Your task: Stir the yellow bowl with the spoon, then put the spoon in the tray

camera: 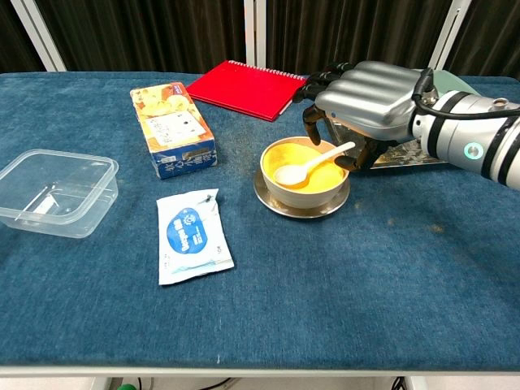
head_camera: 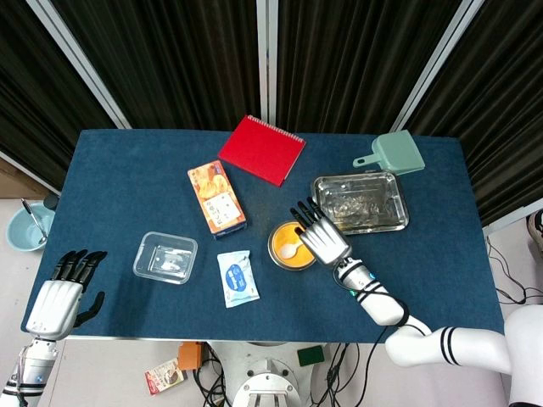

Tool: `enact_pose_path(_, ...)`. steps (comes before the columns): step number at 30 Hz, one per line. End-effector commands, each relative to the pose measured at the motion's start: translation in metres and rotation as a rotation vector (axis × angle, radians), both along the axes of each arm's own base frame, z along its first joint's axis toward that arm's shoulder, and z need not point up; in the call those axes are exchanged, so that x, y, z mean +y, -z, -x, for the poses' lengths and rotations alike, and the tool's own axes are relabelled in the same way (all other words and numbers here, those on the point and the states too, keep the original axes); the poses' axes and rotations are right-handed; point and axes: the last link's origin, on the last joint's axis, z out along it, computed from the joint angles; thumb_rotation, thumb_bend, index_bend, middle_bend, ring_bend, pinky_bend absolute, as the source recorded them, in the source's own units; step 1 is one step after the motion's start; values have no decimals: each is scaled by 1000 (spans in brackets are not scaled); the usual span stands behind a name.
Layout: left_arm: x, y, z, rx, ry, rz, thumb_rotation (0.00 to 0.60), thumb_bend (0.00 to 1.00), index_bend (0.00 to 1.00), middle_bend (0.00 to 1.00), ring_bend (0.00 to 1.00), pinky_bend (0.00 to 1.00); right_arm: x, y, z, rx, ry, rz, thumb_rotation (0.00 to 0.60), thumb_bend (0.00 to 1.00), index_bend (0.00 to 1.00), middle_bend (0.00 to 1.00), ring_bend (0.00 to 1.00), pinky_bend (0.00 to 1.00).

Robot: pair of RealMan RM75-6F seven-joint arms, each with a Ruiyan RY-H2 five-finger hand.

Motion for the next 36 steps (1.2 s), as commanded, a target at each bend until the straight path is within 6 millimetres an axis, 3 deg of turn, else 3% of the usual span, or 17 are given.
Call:
enact_pose_path(1, 0, 1, 0, -1, -3, 2, 600, 390, 107, 135, 74, 95, -2, 3, -1, 11, -2, -4, 600, 377, 447, 84, 0, 0)
enact_pose_path(36, -2, 0, 11, -7, -31, 3, 600, 391, 107, 135, 74, 95, -9, 21, -8, 32, -9, -16, 600, 444, 552, 160, 0, 0)
